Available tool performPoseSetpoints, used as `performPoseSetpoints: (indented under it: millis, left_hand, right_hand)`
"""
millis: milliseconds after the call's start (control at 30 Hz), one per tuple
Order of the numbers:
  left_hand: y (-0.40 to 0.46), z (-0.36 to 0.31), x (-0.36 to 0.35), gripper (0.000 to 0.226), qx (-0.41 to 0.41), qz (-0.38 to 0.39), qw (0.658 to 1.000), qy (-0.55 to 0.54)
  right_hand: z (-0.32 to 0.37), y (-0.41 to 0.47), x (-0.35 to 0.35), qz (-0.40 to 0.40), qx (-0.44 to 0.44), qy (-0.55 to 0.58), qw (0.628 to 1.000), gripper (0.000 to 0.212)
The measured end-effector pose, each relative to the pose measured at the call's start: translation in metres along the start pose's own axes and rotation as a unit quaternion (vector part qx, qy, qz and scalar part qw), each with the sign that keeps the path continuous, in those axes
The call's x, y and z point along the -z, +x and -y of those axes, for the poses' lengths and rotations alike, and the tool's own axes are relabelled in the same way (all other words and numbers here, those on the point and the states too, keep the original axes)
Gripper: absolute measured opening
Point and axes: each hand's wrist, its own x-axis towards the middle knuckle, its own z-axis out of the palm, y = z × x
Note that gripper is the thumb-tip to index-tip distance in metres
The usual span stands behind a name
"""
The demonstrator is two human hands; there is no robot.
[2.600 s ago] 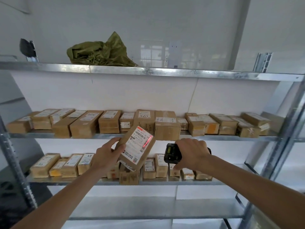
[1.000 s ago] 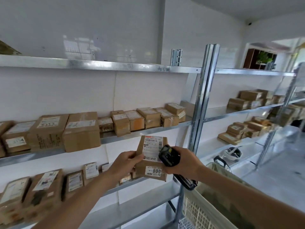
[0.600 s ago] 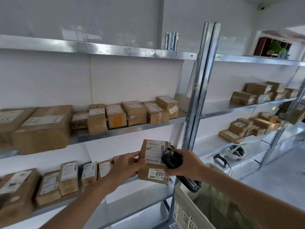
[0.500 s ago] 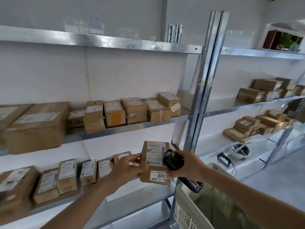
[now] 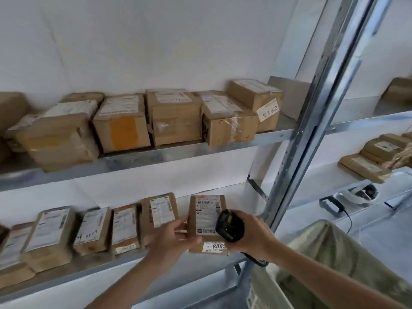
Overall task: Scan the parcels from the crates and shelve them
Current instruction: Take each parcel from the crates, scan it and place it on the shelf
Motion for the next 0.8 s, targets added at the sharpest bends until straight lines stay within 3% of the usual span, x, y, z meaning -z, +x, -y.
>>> performPoseSetpoints:
  millis: [100, 233, 367, 600, 800]
  left_hand:
    - [0.03, 0.036, -0.012, 0.06, 0.016, -0.014, 1.0, 0.012]
    - [0.059, 0.073, -0.024, 0.075, 0.02, -0.025, 0.999, 0.041]
    - [0.077, 0.096, -0.035, 0.06, 0.017, -0.041, 0.996, 0.074]
    - [0.099, 0.103, -0.041, 0.052, 0.011, -0.104, 0.991, 0.088]
    - [0.115, 0.096, -0.042, 0.065, 0.025, -0.128, 0.984, 0.121]
  right_hand:
    - [-0.031, 0.034, -0.026, 0.003, 0.003, -0.001, 1.0, 0.082]
    - [-0.065, 0.07, -0.056, 0.009, 0.006, -0.007, 1.0, 0.081]
    - [-0.087, 0.099, -0.074, 0.015, 0.015, -0.017, 1.0, 0.086]
    - [-0.097, 0.137, -0.07, 0.025, 0.036, -0.012, 0.999, 0.088]
    - [-0.092, 0.167, -0.06, 0.043, 0.055, -0.03, 0.997, 0.087]
